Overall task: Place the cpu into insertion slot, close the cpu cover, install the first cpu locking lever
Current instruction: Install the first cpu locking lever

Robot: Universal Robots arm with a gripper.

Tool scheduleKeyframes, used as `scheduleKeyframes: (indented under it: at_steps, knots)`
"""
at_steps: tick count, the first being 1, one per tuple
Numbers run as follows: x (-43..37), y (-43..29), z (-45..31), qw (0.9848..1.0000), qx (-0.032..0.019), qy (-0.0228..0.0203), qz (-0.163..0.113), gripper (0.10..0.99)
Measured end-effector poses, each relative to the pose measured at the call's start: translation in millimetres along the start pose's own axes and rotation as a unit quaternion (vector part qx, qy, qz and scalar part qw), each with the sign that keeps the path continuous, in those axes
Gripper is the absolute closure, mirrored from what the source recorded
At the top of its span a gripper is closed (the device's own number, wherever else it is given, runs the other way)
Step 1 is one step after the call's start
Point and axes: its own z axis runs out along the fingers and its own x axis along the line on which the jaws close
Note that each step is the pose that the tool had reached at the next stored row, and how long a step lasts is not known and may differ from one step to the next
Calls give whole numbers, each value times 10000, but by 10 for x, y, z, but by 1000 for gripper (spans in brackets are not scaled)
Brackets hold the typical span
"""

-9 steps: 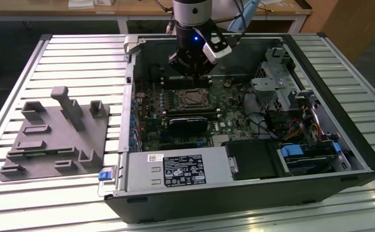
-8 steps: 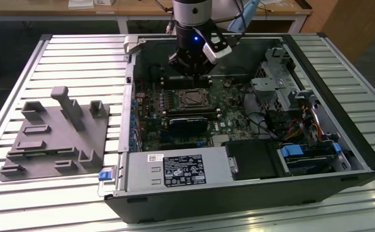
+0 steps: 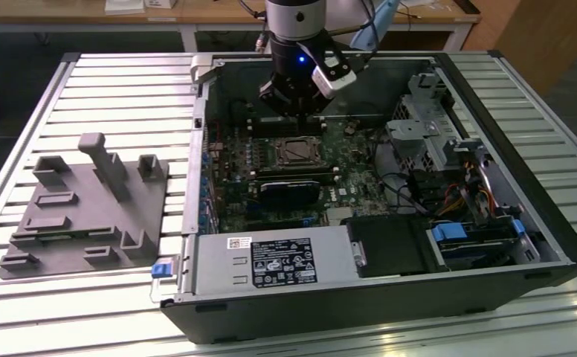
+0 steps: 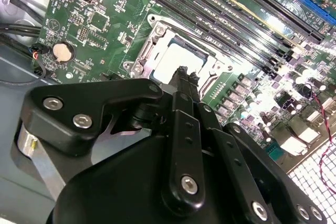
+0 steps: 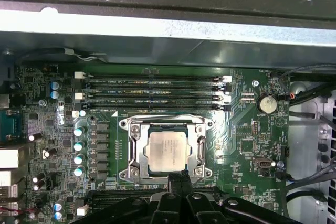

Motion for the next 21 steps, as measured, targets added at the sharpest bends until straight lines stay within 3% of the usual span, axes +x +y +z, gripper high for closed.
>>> scheduleKeyframes:
  at_steps: [21]
  knots:
    - [5, -24, 45, 9998, -11, 4, 178, 980]
